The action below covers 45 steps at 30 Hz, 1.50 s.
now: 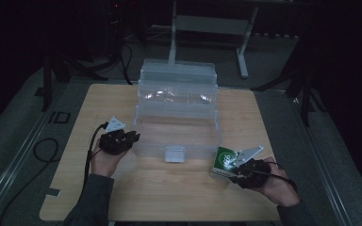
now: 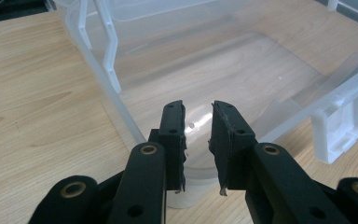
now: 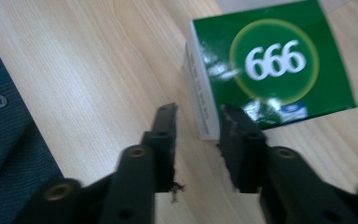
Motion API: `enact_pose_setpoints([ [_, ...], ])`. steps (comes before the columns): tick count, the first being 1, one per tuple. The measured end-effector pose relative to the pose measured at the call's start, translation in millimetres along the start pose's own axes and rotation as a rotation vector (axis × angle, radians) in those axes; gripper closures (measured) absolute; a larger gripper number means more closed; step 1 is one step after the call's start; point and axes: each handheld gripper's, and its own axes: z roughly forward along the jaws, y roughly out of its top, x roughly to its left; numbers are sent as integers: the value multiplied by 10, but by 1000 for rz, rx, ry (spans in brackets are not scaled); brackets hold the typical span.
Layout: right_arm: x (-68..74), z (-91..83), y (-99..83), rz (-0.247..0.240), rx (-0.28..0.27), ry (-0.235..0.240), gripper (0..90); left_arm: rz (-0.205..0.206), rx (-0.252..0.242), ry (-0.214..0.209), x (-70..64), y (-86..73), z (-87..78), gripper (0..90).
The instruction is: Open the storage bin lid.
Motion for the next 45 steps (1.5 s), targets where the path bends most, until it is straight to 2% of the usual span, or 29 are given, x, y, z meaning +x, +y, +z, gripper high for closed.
enact_pose_setpoints([
  [2,-29,-32,60,-31,16,-17,520,1,-1,0,2,1,-4,745],
  [4,-36,-37,80,-37,22,-21,491,-1,-2,2,6,0,-8,744],
  [5,-42,-41,117,-56,35,-41,408,-2,-6,2,12,-3,-14,744],
  [6,-42,-41,117,-56,35,-41,408,-2,-6,2,12,-3,-14,745],
  [7,-43,-42,136,-63,40,-51,372,-2,-6,1,14,-3,-16,745],
  [8,-55,-29,171,-74,52,-69,281,-3,-6,1,15,-2,-17,744],
  [9,-66,-17,185,-78,59,-77,247,-3,-6,1,15,-2,-17,744],
  [15,-137,64,250,-106,101,-91,141,-3,-5,1,15,-1,-16,744],
  [19,-171,85,285,-121,104,-73,126,-3,-5,0,16,-1,-15,744],
  [22,-234,123,327,-142,110,-39,119,-4,-5,-2,17,-2,-15,743],
  [31,-325,226,393,-159,134,0,113,-9,-6,-7,25,-2,-18,743],
  [37,-411,321,416,-151,164,5,111,-9,-9,-5,33,-2,-28,743],
  [45,-421,366,407,-163,186,-9,105,-9,-10,-5,35,-1,-28,743],
])
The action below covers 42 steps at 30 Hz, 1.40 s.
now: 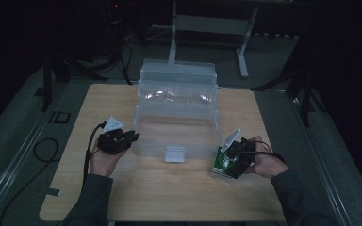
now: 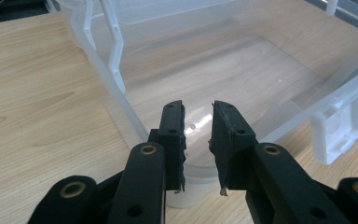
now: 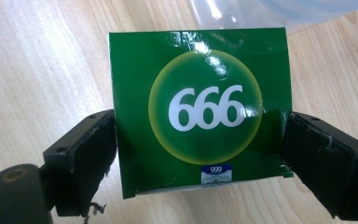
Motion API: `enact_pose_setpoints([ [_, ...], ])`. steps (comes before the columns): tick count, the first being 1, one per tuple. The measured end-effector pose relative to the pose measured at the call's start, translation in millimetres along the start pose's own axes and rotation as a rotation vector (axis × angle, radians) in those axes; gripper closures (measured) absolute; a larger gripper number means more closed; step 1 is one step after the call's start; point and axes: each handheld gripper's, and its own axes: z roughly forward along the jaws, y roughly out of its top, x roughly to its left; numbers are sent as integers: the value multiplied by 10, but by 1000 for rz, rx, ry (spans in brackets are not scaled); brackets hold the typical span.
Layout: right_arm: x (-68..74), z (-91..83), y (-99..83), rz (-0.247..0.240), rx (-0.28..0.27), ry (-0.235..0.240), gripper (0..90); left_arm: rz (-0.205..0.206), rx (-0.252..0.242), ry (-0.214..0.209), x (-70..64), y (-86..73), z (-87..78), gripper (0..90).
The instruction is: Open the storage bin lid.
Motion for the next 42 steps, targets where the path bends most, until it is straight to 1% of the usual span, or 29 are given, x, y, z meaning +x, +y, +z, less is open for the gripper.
enact_pose_setpoints([
  [3,-23,7,-12,-12,11,-6,103,0,0,0,-1,0,1,742],
  [10,-64,17,-15,-4,10,4,103,-1,0,-1,-1,0,2,740],
  [16,-68,0,-68,-2,14,-8,103,-2,-1,-4,2,-1,1,739],
  [22,-97,-33,-220,28,21,-25,103,-4,0,-5,0,0,5,737],
  [25,-145,-52,-316,56,28,-28,108,-1,2,-4,-3,0,11,737],
  [30,-233,-99,-457,100,27,-22,167,-1,4,-5,-8,0,19,737],
  [31,-242,-115,-477,102,23,-19,186,-1,4,-6,-8,0,19,736],
  [32,-239,-144,-495,107,8,-12,212,-2,4,-7,-8,0,19,736],
  [33,-239,-144,-495,107,8,-12,212,-2,4,-7,-8,0,19,736],
  [34,-235,-169,-500,111,-5,-6,212,-2,4,-7,-8,0,19,736],
  [35,-193,-266,-484,106,-68,6,273,-2,3,-6,-8,0,20,736],
  [36,-173,-292,-466,104,-90,14,329,-1,4,-5,-7,1,21,736],
  [37,-133,-316,-423,90,-124,35,396,-1,4,-4,-8,1,21,736],
  [38,-95,-319,-379,73,-138,56,492,0,5,-4,-10,1,21,736],
  [39,-95,-319,-379,73,-138,56,492,0,5,-4,-10,1,21,736],
  [40,-54,-308,-326,54,-149,72,492,0,5,-4,-10,1,21,736],
  [41,14,-270,-221,25,-158,102,710,0,5,-4,-12,0,19,736],
  [42,39,-251,-174,12,-159,105,752,0,5,-4,-12,0,19,735],
])
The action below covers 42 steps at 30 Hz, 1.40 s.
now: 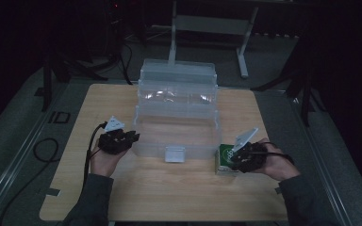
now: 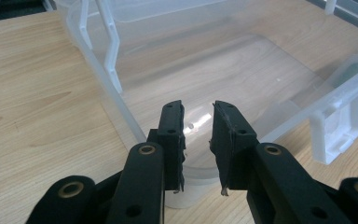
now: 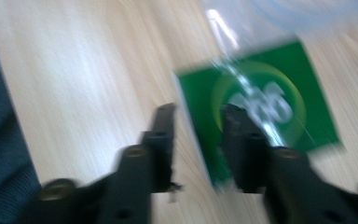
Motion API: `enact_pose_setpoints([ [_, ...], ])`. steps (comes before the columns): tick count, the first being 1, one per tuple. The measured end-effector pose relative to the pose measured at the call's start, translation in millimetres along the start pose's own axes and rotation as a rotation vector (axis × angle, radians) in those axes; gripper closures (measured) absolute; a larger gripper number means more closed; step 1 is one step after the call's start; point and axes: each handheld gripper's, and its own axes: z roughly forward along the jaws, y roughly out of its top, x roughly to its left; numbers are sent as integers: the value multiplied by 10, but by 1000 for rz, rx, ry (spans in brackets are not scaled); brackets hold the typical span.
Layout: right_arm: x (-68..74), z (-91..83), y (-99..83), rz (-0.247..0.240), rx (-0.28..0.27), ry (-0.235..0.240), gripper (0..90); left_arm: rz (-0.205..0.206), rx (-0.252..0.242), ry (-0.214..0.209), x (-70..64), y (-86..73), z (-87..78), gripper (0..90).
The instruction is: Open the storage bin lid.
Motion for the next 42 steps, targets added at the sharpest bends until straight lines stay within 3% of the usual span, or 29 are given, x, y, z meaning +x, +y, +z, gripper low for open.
enact_pose_setpoints([
  [2,45,73,116,-22,-17,9,843,0,0,-1,2,0,0,735],
  [4,61,108,171,-31,-20,4,843,0,0,-1,2,0,0,736],
  [5,74,184,305,-25,-35,-14,899,0,-2,-3,5,-1,-4,735],
  [10,129,375,494,-29,-4,-17,900,-4,-6,-3,12,-3,-13,735],
  [13,132,467,493,-26,49,-16,899,-3,-8,-3,17,-4,-20,735],
  [15,125,477,473,-15,54,-11,899,-3,-9,-4,20,-4,-20,735],
  [28,108,305,-37,41,102,38,893,-4,-7,-4,21,0,-12,732],
  [36,27,135,-400,98,158,11,867,-3,-4,-3,16,2,-4,732],
  [39,13,91,-434,111,151,11,831,-1,-4,-3,20,2,-2,732],
  [42,16,-3,-430,108,104,8,746,-2,-4,-3,20,1,-1,730],
])
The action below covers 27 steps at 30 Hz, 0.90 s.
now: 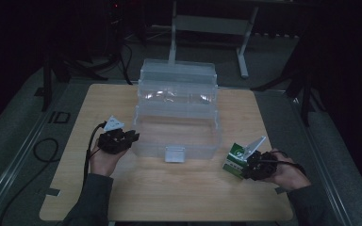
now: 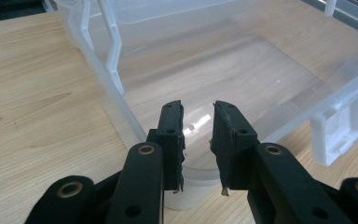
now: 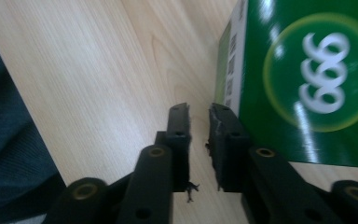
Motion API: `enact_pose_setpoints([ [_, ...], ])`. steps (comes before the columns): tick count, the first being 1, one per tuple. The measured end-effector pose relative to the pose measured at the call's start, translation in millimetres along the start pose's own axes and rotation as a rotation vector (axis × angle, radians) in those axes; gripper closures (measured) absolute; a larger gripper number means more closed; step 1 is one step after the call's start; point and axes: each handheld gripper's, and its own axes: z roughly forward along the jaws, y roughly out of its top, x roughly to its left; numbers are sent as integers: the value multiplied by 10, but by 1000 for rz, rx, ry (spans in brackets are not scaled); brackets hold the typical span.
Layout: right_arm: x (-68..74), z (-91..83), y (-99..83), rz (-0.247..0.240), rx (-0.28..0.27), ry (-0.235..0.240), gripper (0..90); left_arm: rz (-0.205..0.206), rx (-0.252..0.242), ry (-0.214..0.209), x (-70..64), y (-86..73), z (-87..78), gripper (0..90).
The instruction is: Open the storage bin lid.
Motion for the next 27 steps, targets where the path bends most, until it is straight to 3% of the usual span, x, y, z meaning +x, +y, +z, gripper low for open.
enact_pose_setpoints([
  [3,-15,-97,36,-3,-42,-19,629,0,-1,-1,-2,-1,0,726],
  [4,-15,-97,36,-3,-42,-19,629,0,-1,-1,-2,-1,0,726],
  [5,-28,-147,76,-10,-41,-52,515,0,-2,-2,0,-1,-2,726],
  [7,-44,-162,106,-15,-42,-82,421,-1,-2,-2,1,-2,-5,726],
  [10,-71,-133,160,-14,-14,-156,202,-3,-7,-1,5,-2,-10,725],
  [12,-97,-96,185,-9,1,-178,133,-2,-8,-3,8,-2,-17,724],
  [19,-234,42,253,42,34,-175,106,-5,-13,6,26,0,-54,713],
  [27,-344,107,278,69,58,-158,106,-14,-19,19,56,-4,-95,709],
])
